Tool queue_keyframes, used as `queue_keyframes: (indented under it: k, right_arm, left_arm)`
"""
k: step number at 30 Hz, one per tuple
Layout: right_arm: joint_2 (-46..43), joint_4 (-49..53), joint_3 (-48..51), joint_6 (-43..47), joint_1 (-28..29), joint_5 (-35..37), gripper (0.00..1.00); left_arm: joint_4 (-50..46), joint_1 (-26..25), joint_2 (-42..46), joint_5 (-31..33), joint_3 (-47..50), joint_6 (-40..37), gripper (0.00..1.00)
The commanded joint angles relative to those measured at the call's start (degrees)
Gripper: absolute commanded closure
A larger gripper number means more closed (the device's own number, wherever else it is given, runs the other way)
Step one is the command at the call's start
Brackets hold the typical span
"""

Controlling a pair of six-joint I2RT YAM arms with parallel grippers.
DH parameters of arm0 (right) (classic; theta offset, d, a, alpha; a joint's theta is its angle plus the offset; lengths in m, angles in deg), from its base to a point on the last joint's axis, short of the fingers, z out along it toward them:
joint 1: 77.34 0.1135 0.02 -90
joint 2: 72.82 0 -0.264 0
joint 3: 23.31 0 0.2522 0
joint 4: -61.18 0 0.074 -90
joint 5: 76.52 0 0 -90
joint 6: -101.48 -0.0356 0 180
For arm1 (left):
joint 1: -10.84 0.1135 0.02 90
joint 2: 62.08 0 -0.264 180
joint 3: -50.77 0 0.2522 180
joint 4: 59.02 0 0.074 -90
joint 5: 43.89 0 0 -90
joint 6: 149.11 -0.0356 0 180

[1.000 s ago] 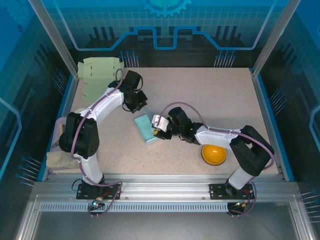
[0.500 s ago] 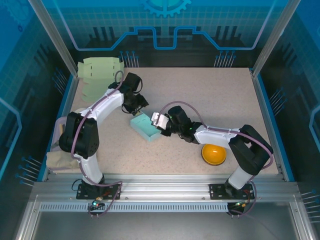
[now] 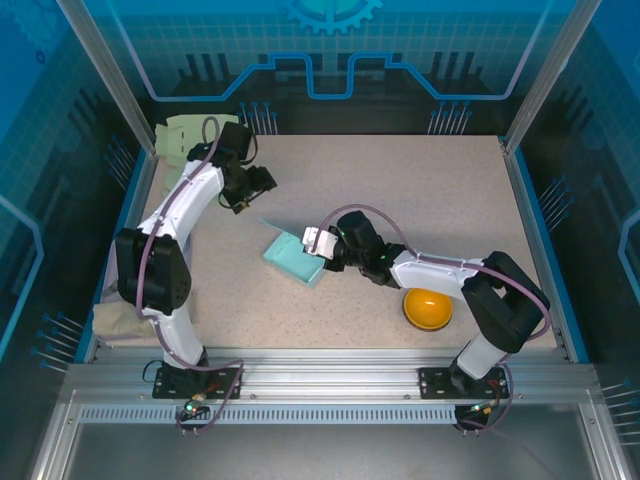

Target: Fold the paper box

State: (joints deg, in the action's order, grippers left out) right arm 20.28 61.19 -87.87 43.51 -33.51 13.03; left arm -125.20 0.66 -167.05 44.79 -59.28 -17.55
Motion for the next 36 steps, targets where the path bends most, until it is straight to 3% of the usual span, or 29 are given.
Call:
queue_keyframes:
  k: [1, 12, 24, 36]
  right_arm:
    - [-1.33, 1.27, -0.39, 0.41, 0.45, -1.53, 0.93]
    - [-1.58, -0.69, -0.7, -1.76, 0.06, -1.43, 0.93]
    - [0.62, -0.13, -1.73, -0.93, 1.39, 1.31, 0.93]
    - [1.63, 1.69, -1.28, 0.53, 2.13, 3.19, 0.9]
  left_arm:
    - [1.42, -0.06, -1.4, -4.08, 1.07, -1.56, 0.27]
    - [4.51, -2.75, -5.26, -8.63, 4.67, 1.98, 0.24]
    - [11.6, -5.36, -0.98, -16.7, 11.12, 16.06, 0.24]
    - [15.17, -7.16, 2.12, -17.92, 12.21, 23.56, 0.3]
